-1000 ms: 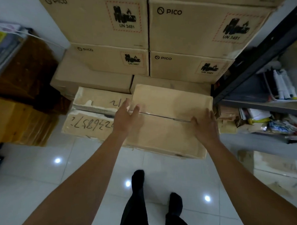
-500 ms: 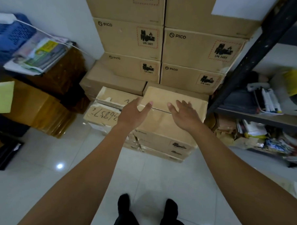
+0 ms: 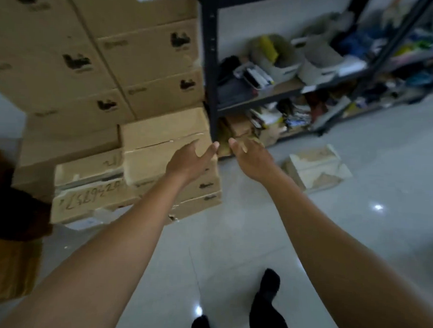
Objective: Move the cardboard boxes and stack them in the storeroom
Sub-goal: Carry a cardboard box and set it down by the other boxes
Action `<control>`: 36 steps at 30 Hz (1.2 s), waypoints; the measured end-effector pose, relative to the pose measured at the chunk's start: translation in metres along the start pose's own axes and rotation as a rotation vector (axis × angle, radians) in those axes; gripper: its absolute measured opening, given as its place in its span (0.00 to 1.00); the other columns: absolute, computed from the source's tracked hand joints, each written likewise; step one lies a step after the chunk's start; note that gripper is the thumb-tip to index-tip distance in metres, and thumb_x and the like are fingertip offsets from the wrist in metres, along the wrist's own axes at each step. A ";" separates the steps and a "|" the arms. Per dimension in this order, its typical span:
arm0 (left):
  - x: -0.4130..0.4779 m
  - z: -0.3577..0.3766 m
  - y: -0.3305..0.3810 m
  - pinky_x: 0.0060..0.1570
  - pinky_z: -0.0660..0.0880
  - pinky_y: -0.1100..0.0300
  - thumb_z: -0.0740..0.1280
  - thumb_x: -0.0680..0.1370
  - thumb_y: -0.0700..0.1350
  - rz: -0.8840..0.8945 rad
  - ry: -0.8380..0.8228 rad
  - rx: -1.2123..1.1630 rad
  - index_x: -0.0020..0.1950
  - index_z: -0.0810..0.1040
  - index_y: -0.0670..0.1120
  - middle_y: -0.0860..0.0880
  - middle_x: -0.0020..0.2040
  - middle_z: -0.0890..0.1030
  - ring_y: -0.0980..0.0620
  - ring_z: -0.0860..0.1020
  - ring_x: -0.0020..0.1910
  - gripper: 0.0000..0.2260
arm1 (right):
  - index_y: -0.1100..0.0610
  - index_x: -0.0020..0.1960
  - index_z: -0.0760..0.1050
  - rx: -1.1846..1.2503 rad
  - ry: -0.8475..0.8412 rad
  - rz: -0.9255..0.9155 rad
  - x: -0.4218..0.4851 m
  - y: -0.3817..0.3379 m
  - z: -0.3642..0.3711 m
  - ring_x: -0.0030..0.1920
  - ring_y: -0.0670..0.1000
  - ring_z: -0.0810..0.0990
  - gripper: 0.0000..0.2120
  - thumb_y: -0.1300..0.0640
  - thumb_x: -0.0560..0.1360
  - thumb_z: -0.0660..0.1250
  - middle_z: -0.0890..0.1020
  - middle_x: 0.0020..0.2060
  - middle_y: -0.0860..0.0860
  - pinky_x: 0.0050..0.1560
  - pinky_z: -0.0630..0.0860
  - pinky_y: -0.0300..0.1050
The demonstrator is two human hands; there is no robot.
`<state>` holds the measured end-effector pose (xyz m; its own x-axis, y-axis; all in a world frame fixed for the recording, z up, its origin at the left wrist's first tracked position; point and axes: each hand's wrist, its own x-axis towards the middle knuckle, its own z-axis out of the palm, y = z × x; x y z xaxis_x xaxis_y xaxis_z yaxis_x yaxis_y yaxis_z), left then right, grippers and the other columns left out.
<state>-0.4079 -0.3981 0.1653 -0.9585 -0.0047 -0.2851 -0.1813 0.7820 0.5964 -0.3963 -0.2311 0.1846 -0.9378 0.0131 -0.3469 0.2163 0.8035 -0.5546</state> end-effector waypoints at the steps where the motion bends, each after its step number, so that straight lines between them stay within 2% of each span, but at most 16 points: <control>1: 0.000 0.013 0.015 0.69 0.64 0.52 0.55 0.76 0.70 0.024 -0.019 -0.001 0.76 0.64 0.48 0.46 0.75 0.67 0.45 0.66 0.73 0.36 | 0.56 0.74 0.61 -0.019 0.006 0.016 -0.009 0.017 -0.011 0.73 0.61 0.62 0.29 0.40 0.81 0.47 0.65 0.73 0.58 0.71 0.60 0.58; 4: -0.001 0.055 0.060 0.67 0.65 0.51 0.56 0.76 0.69 0.093 -0.092 0.029 0.76 0.65 0.47 0.45 0.74 0.69 0.43 0.67 0.72 0.36 | 0.57 0.76 0.57 -0.044 0.040 0.100 -0.028 0.072 -0.042 0.73 0.60 0.62 0.24 0.47 0.83 0.47 0.63 0.73 0.60 0.72 0.57 0.53; 11: 0.008 0.161 0.161 0.70 0.64 0.50 0.56 0.75 0.71 0.135 -0.227 0.000 0.75 0.66 0.47 0.45 0.74 0.68 0.44 0.66 0.72 0.37 | 0.56 0.77 0.56 0.130 0.101 0.318 -0.044 0.209 -0.113 0.74 0.59 0.60 0.29 0.41 0.82 0.48 0.61 0.75 0.59 0.71 0.57 0.49; 18: 0.026 0.278 0.245 0.68 0.63 0.50 0.55 0.77 0.68 0.104 -0.340 -0.014 0.77 0.63 0.46 0.45 0.76 0.65 0.44 0.64 0.73 0.36 | 0.59 0.77 0.55 0.236 0.089 0.419 -0.022 0.342 -0.164 0.75 0.59 0.59 0.33 0.38 0.80 0.49 0.61 0.75 0.58 0.72 0.56 0.53; 22: 0.067 0.332 0.279 0.67 0.63 0.50 0.54 0.76 0.70 0.053 -0.357 -0.020 0.77 0.63 0.47 0.46 0.76 0.65 0.45 0.64 0.73 0.36 | 0.59 0.76 0.56 0.219 0.070 0.437 0.026 0.404 -0.191 0.74 0.59 0.60 0.34 0.37 0.80 0.49 0.62 0.74 0.59 0.72 0.58 0.54; 28: 0.160 0.415 0.301 0.66 0.64 0.50 0.54 0.76 0.70 -0.129 -0.314 -0.071 0.77 0.63 0.47 0.45 0.76 0.65 0.43 0.64 0.73 0.37 | 0.58 0.76 0.57 0.176 0.035 0.443 0.132 0.501 -0.216 0.74 0.59 0.61 0.33 0.37 0.80 0.48 0.64 0.74 0.59 0.71 0.59 0.56; 36: 0.255 0.529 0.283 0.67 0.65 0.50 0.57 0.76 0.69 -0.245 -0.201 -0.045 0.77 0.63 0.48 0.45 0.75 0.66 0.44 0.65 0.73 0.36 | 0.59 0.76 0.59 0.126 -0.045 0.392 0.280 0.622 -0.198 0.73 0.59 0.62 0.33 0.37 0.80 0.49 0.65 0.73 0.59 0.71 0.59 0.53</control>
<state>-0.5874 0.1516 -0.1360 -0.8231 -0.0628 -0.5644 -0.4154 0.7442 0.5230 -0.5783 0.3905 -0.1080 -0.7657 0.2757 -0.5811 0.5889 0.6639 -0.4610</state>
